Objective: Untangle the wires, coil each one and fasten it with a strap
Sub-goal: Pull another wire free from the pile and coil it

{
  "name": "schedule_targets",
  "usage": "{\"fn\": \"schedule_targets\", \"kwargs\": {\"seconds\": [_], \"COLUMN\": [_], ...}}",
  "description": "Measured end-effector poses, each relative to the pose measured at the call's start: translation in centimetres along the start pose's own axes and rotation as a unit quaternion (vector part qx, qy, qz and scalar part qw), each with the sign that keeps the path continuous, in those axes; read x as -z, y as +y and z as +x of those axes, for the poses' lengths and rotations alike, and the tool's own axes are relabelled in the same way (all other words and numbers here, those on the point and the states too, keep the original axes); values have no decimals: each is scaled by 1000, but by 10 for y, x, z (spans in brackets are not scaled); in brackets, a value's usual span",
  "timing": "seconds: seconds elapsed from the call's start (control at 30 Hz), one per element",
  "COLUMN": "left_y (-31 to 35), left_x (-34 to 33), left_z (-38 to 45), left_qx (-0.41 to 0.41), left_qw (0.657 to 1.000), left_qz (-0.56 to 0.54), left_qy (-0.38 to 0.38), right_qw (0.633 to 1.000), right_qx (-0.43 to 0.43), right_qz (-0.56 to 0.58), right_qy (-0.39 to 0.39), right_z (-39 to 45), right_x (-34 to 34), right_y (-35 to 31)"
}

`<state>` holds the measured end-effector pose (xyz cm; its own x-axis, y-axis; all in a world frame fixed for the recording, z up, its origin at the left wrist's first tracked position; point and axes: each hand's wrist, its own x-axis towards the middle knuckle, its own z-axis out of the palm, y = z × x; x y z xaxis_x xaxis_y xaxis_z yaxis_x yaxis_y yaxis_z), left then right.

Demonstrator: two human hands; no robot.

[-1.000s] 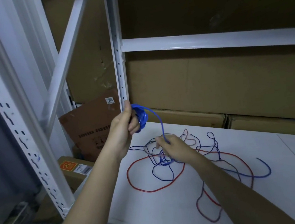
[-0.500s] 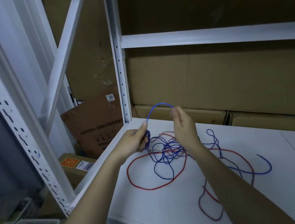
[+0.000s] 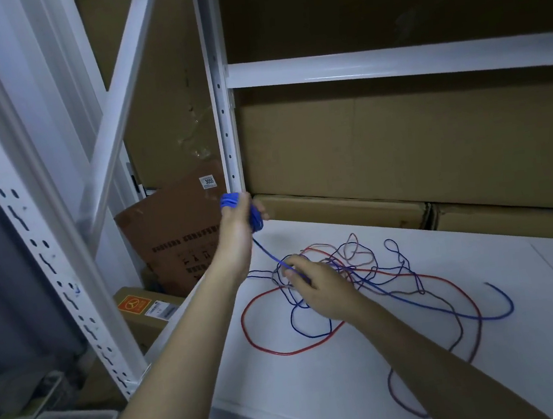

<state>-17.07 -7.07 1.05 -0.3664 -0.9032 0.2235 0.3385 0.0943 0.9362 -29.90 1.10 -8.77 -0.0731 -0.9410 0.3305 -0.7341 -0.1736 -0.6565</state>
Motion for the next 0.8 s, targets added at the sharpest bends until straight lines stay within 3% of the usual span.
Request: {"fn": "schedule_targets", "kwargs": {"seconds": [0.07, 0.13, 0.23, 0.33, 0.4, 0.5, 0.6, 0.7, 0.8], "left_y": [-22, -43, -56, -58, -56, -51, -52, -54, -52], "left_x": [1, 11, 24, 27, 27, 29, 29, 24, 14], "left_z": [2, 2, 3, -2, -4, -4, -4, -3, 0], "left_qx": [-18, -34, -42, 0, 13, 53, 81, 64, 41], "left_qw": [952, 879, 777, 754, 760, 833, 899, 915, 922], "left_qz": [306, 466, 596, 607, 585, 452, 320, 319, 327], "left_qy": [-16, -93, -196, -251, -285, -315, -288, -238, -203], "right_qw": [1000, 999, 997, 993, 991, 990, 987, 980, 964], "right_qx": [-5, -16, -63, -90, -103, -138, -161, -200, -236], "right_qz": [10, 20, 32, 49, 66, 18, 2, -10, 57], "right_qy": [17, 28, 40, 63, 58, 12, 10, 20, 110], "right_z": [-1, -1, 0, 3, 7, 8, 10, 19, 39], "right_x": [2, 7, 17, 26, 32, 40, 46, 56, 68], "right_y": [1, 6, 18, 26, 31, 41, 49, 52, 42]}}
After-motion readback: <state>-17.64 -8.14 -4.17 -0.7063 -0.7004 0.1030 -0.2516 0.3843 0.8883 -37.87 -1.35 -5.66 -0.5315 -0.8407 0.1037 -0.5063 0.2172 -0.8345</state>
